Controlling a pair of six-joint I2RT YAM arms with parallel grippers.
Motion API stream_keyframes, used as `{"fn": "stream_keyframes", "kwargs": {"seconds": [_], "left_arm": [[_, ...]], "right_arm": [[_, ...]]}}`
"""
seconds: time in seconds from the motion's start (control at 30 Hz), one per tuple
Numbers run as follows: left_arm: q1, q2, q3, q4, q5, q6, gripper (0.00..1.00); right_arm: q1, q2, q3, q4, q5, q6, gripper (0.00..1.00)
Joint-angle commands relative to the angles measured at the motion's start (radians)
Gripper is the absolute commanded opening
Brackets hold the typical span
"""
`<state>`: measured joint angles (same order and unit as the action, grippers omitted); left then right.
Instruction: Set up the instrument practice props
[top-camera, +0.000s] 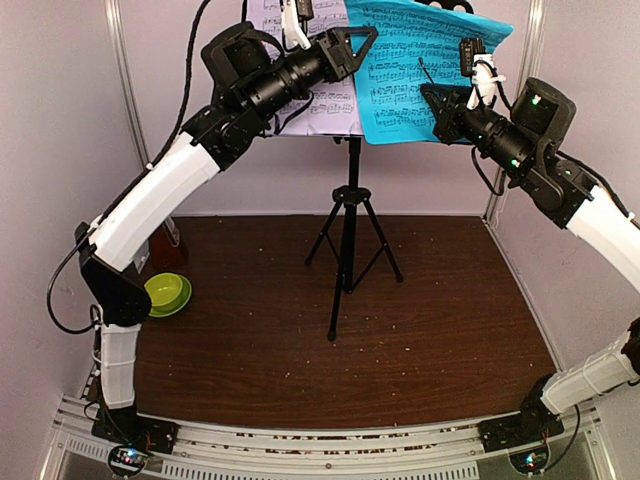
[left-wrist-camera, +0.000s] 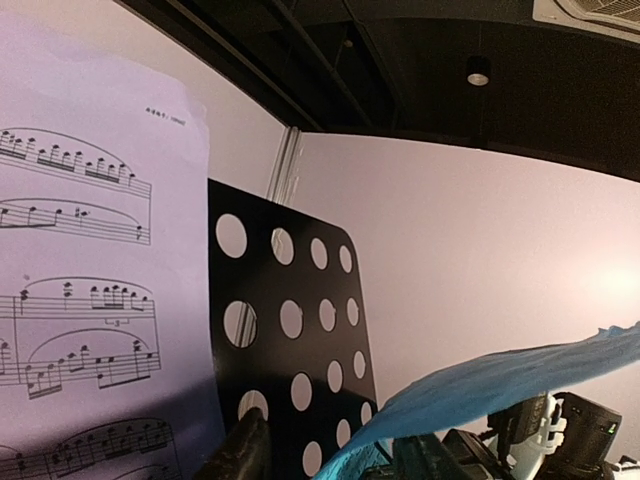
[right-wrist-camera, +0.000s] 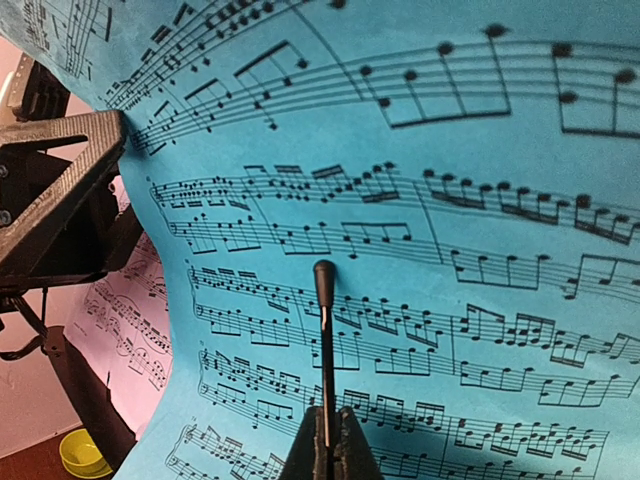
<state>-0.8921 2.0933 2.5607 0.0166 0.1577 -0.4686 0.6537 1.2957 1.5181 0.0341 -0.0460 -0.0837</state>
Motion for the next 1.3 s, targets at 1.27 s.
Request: {"fn": "stream_keyframes", "kwargs": {"seconds": [1.27], "left_arm": [[0.005, -0.237, -0.214, -0.13, -0.042, 0.185, 0.63]], "right_arm": [[-0.002, -0.018, -0.01, 0.081, 0.037, 0.028, 0.0]]}}
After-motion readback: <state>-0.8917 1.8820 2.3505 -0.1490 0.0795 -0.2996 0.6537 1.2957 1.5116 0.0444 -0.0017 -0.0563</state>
